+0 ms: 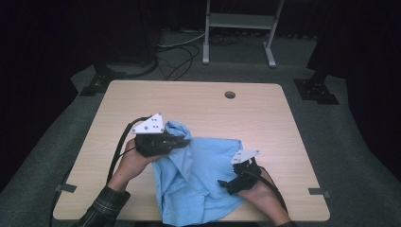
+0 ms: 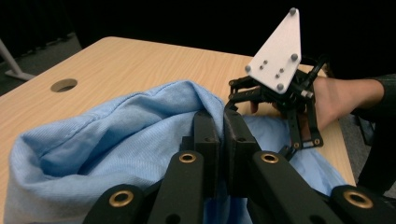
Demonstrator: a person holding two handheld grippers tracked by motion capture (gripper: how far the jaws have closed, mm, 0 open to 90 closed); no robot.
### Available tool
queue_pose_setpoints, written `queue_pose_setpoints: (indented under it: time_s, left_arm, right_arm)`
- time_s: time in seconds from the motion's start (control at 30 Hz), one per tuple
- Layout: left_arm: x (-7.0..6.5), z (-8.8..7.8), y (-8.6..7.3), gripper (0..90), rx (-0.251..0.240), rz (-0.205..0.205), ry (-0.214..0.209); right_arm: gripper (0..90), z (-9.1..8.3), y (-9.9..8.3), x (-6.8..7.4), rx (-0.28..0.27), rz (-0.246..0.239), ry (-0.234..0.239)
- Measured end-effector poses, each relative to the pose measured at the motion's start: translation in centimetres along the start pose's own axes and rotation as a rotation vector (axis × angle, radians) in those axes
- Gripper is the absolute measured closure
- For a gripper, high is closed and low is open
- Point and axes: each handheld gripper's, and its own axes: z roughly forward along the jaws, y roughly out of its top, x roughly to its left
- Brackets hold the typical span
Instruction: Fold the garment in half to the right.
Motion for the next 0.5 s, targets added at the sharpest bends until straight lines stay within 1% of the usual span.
queue_pose_setpoints:
  time_s: [0.07,0.33,0.4,0.5]
  left_arm:
    - [0.0,0.4,0.2,85.8,0.005,0.010,-0.005]
    - [-0.1,1.8,0.4,85.8,0.021,0.017,-0.030]
    - [-0.1,1.8,0.4,85.8,0.028,0.019,-0.030]
    - [-0.1,1.7,0.3,85.7,0.021,0.012,-0.032]
  right_arm:
    - [0.0,0.3,0.3,0.2,0.000,-0.005,0.003]
    - [0.0,1.5,1.7,1.8,0.002,-0.002,0.010]
    - [0.0,1.7,1.9,1.8,0.001,-0.004,0.005]
    - [0.2,1.5,1.8,1.6,0.005,-0.015,0.026]
